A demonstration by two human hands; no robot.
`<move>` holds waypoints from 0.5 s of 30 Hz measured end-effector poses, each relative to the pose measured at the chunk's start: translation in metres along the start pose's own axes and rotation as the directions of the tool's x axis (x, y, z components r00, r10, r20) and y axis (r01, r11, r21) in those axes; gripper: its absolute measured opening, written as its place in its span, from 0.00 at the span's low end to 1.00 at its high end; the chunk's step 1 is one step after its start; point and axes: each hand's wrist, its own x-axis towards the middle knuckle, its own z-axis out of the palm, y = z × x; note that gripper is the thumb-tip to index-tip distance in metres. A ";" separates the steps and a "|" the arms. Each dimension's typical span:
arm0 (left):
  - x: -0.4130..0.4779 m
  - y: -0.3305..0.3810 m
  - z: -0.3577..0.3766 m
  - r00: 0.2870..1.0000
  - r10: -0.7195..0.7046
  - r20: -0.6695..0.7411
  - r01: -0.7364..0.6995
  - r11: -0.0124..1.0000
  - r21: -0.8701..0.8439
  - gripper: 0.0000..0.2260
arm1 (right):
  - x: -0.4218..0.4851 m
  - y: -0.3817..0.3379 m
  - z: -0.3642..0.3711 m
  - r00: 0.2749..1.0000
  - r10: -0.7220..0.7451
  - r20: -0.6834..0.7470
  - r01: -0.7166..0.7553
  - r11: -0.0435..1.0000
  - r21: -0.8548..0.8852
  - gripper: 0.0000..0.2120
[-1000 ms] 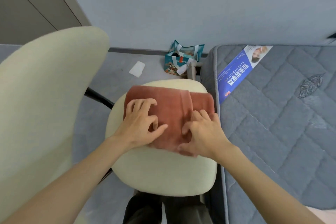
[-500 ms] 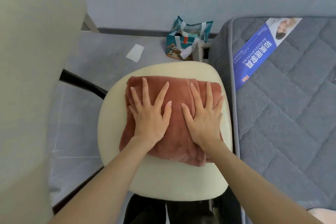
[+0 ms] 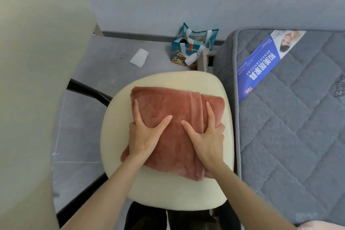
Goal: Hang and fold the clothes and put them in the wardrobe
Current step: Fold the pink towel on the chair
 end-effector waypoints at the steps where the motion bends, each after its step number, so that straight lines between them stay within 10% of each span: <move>1: 0.000 0.000 -0.001 1.000 0.017 0.003 -0.017 1.000 0.010 0.51 | 0.002 0.000 -0.003 1.000 -0.003 0.018 0.003 1.000 0.022 0.43; 15: -0.012 0.000 -0.012 0.989 0.139 -0.047 -0.140 0.990 -0.024 0.42 | -0.007 0.001 -0.016 0.993 -0.104 -0.049 0.109 0.989 0.098 0.40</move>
